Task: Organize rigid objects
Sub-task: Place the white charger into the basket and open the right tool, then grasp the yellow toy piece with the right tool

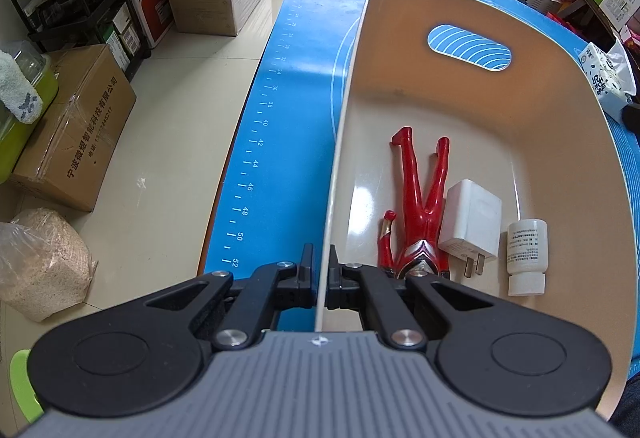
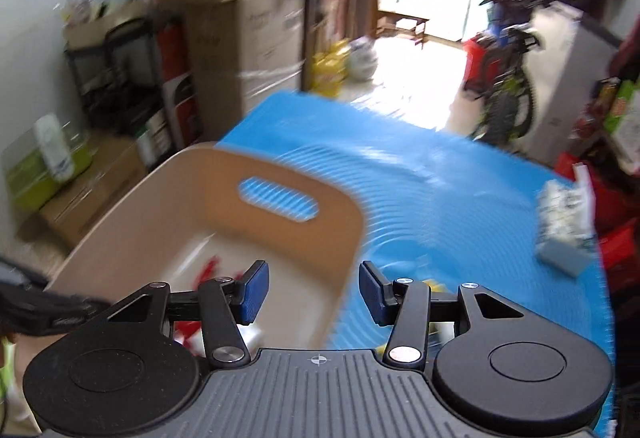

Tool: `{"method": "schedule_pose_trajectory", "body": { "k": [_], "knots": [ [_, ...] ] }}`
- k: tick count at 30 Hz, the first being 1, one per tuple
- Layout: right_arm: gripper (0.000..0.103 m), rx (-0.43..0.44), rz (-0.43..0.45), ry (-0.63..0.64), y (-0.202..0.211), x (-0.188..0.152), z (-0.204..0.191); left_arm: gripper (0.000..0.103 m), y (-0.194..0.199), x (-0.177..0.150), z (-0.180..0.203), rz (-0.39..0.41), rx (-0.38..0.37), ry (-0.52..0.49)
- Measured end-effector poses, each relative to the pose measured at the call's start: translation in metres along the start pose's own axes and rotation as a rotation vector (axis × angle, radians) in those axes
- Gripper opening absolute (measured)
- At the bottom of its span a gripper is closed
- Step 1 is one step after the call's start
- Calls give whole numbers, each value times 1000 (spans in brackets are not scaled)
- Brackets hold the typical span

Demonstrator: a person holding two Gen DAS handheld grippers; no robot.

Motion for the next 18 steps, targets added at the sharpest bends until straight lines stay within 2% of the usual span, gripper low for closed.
{"method": "schedule_pose_trajectory", "body": {
  "k": [7,18],
  "knots": [
    [60,-117,-19,-78,-20,-18,58,4,0,0,0,1,1,-2],
    [51,-103,-103,-83,-67,-76,55,4,0,-1,-1,1,2,-3]
  ]
}}
Point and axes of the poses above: each gripper's, at about its wrist camera, not at the fingertips, and y roughly against the way its jaws point, z to its right, x to its top, the point moved 5 cm from there along -y, roughly the way its jaws point, and after that the axes turned 8 degrees about z, right-handed, at the moved point
